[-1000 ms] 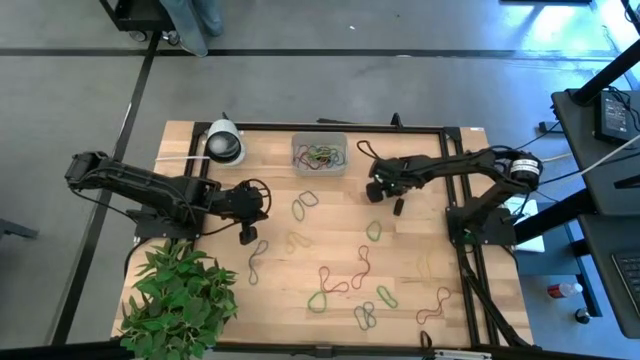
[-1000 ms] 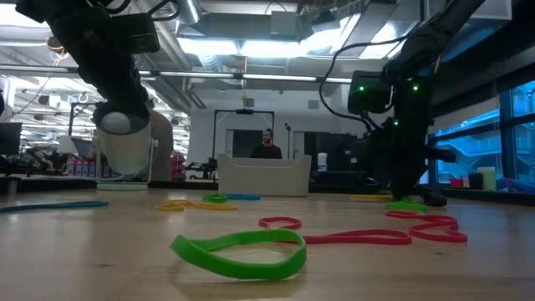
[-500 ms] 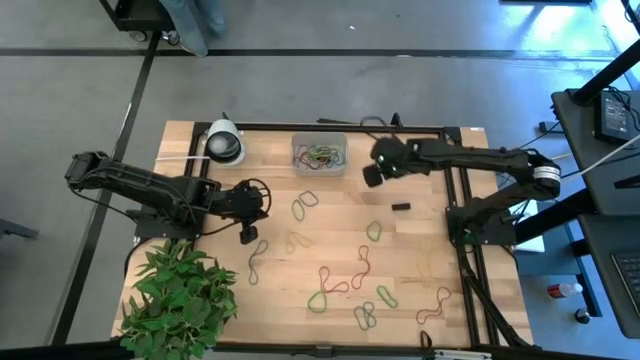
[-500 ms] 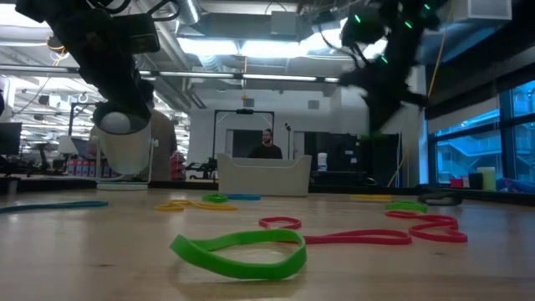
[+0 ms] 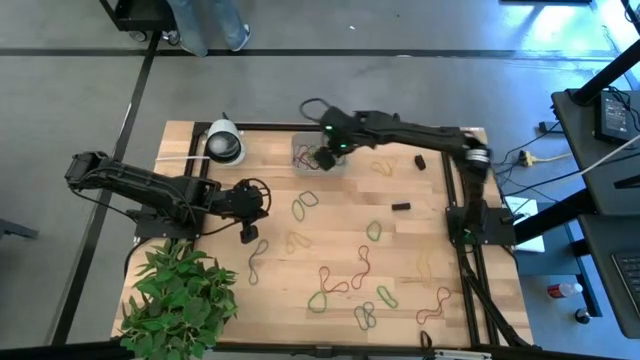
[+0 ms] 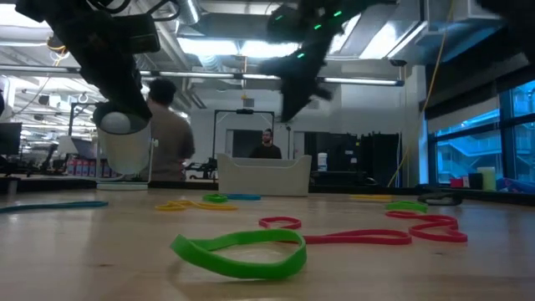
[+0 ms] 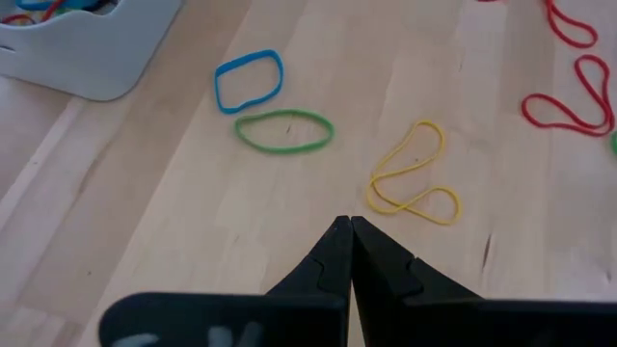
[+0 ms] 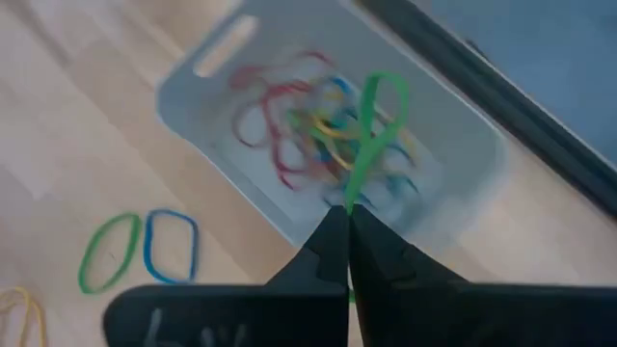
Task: Pick and place rubber bands into bin
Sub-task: Put the green rubber band into the white bin, then put the blue rubber band into the white bin
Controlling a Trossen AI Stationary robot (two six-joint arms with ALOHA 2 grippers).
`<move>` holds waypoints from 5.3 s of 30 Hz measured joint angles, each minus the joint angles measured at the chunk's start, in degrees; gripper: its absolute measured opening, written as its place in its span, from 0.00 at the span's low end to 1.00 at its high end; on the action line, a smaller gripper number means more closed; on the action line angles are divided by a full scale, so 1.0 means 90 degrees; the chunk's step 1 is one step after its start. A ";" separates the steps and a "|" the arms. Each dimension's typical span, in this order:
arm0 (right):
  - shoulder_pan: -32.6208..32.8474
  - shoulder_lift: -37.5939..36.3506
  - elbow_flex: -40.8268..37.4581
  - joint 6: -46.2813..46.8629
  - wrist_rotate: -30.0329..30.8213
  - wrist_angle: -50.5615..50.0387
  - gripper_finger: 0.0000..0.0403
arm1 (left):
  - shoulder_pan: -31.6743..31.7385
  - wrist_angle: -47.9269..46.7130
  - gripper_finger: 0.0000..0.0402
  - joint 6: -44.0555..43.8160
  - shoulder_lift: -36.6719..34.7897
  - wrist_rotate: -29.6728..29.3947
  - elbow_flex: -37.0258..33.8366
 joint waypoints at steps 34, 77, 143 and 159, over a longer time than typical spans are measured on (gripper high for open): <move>-0.0182 0.1333 0.1821 -0.0638 -0.0227 -0.1813 0.45 | -0.0001 0.0177 0.00 0.0109 -0.0002 -0.0257 0.0002; 0.3828 -0.7057 -0.7837 0.1279 0.0205 0.2194 0.02 | -0.1121 -0.3338 0.32 -0.4669 0.4614 0.1271 0.2948; 0.4451 -0.7051 -0.7830 0.1625 0.2211 0.2288 0.00 | 0.3765 -0.1788 0.00 0.2557 0.5956 0.0559 0.6764; 0.3517 -0.7052 -0.7830 0.2112 0.2442 0.2524 0.00 | 0.4039 -0.1962 0.10 0.3219 0.7152 0.1022 0.6764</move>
